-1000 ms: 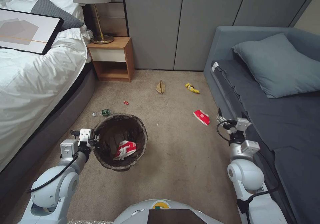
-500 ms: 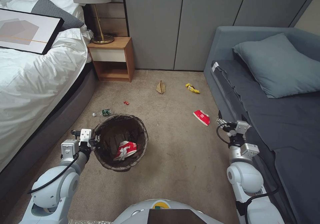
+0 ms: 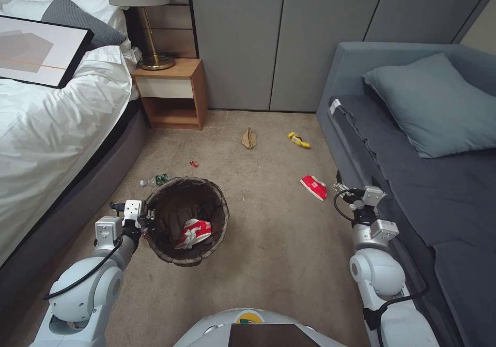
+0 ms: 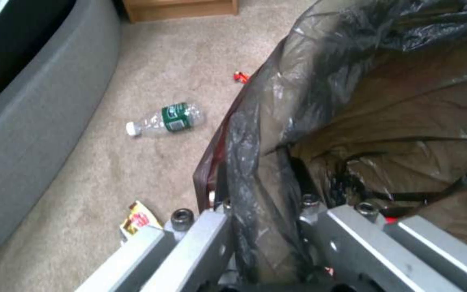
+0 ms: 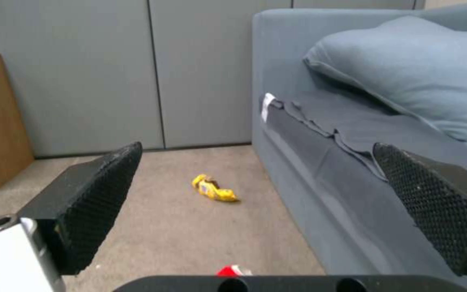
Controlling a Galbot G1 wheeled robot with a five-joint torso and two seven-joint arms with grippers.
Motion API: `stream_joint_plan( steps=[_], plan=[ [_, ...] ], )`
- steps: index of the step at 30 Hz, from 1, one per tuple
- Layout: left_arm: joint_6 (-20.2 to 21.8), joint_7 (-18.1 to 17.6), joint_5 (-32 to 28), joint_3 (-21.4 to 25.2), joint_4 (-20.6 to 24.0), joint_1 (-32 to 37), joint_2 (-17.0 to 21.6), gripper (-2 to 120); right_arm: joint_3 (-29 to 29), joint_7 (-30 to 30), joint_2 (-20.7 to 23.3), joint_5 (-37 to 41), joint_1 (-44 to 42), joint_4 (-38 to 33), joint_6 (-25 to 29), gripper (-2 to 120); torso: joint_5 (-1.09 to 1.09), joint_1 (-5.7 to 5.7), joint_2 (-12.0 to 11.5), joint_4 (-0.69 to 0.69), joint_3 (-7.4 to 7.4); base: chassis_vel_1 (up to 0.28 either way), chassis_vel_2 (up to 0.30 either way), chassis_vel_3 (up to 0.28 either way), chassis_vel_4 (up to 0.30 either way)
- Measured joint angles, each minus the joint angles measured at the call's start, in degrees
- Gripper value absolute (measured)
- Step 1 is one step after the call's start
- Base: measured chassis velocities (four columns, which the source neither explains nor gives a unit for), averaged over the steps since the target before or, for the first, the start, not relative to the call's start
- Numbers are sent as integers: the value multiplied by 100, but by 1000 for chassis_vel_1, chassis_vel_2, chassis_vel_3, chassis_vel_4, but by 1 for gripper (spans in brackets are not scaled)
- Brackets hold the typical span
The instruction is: Pick up the trash bin, then pick up the garbage from the floor and place it into the trash bin.
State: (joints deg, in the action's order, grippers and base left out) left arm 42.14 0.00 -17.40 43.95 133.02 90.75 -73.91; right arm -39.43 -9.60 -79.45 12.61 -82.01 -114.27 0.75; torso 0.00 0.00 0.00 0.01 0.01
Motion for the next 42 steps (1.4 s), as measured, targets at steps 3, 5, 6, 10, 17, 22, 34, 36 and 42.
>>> stream_joint_plan(
  steps=[3, 5, 6, 10, 17, 22, 34, 36, 42],
  plan=[
    [0, 0, 0, 4, -8, 2, 0, 0, -2, -2, 3, 0, 9, 13, 0, 100, -1, 0, 0, 0, 0, -70, 101, 89, -95],
    [0, 0, 0, 5, -8, 2, 0, 0, -2, -2, 3, 0, 9, 15, 0, 100, -1, 0, 0, -1, 0, -56, 69, 59, -69],
    [0, 0, 0, 5, -9, 3, 0, 0, -2, -2, 3, 0, 10, 16, 0, 100, -1, 0, 0, -1, 0, -59, 69, 59, -63],
    [0, -1, 0, 7, -17, 2, 0, 0, 6, -3, -7, 0, 11, 25, 3, 100, -1, 0, 0, -1, -1, -69, 73, 71, -55],
    [0, -3, -1, 28, -8, 38, 42, 0, 4, -6, 10, 5, 24, 32, 11, 100, 0, 0, 0, -1, 0, -98, 81, 82, -86],
    [0, -3, -1, 32, 3, 55, 46, 0, 4, -5, 15, 11, 12, 23, 11, 100, 0, 0, 0, -1, -1, -89, 82, 90, -88],
    [0, 34, 14, 55, 46, 102, 89, 0, 8, -2, 19, 12, 0, 10, 7, 100, -1, 0, 0, 0, -1, -79, 72, 67, -74],
    [0, 34, 19, 55, 46, 104, 86, 0, 9, -1, 18, 13, 0, 10, 7, 100, 0, 0, 0, 0, -1, -108, 96, 101, -85],
    [0, 35, 33, 55, 46, 104, 64, 0, 9, -3, 14, 13, 1, 14, 8, 100, -1, 0, 0, -2, -1, -103, 85, 102, -89]
  ],
)
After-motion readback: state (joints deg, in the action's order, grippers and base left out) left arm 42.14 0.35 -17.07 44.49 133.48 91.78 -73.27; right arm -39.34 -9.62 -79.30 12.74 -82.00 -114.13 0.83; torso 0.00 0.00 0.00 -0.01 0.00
